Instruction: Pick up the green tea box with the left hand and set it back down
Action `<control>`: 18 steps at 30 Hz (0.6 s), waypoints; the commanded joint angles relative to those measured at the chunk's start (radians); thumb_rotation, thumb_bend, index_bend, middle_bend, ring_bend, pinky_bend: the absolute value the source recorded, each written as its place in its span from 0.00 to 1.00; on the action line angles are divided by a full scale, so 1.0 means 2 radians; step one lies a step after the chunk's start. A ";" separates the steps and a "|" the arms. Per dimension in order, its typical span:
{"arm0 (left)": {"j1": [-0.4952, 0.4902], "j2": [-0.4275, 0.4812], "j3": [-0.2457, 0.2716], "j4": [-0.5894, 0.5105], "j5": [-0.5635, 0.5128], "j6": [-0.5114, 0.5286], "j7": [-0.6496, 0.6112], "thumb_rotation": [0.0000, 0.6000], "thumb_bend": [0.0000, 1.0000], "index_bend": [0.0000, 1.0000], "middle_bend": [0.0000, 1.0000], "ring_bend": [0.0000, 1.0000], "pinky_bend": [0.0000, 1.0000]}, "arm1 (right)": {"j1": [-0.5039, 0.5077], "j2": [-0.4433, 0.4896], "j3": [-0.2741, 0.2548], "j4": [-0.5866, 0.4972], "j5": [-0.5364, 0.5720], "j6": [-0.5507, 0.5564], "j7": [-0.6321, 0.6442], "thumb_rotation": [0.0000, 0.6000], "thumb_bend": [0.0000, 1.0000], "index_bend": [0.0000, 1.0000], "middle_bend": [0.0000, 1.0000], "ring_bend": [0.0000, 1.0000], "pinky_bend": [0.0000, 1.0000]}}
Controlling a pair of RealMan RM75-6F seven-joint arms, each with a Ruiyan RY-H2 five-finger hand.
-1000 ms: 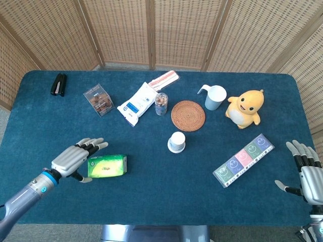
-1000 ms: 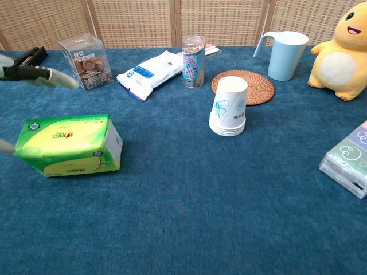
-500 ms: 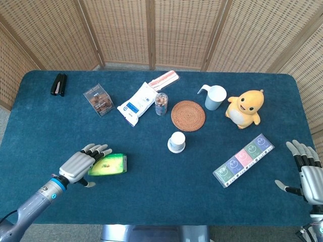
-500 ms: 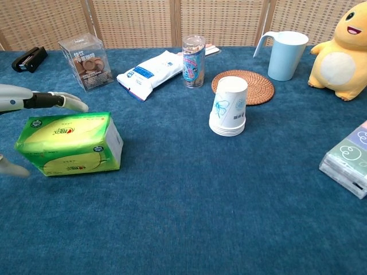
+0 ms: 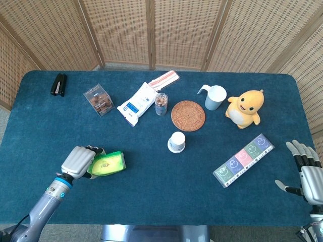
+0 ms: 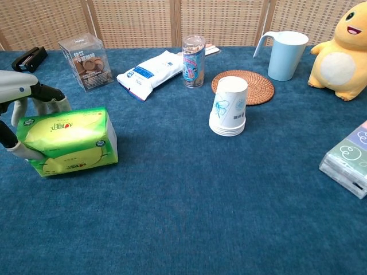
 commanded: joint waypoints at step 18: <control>-0.119 0.111 -0.017 0.035 -0.146 -0.227 -0.182 1.00 0.04 0.26 0.25 0.18 0.39 | 0.002 -0.001 0.000 -0.002 0.004 -0.004 -0.008 1.00 0.00 0.00 0.00 0.00 0.00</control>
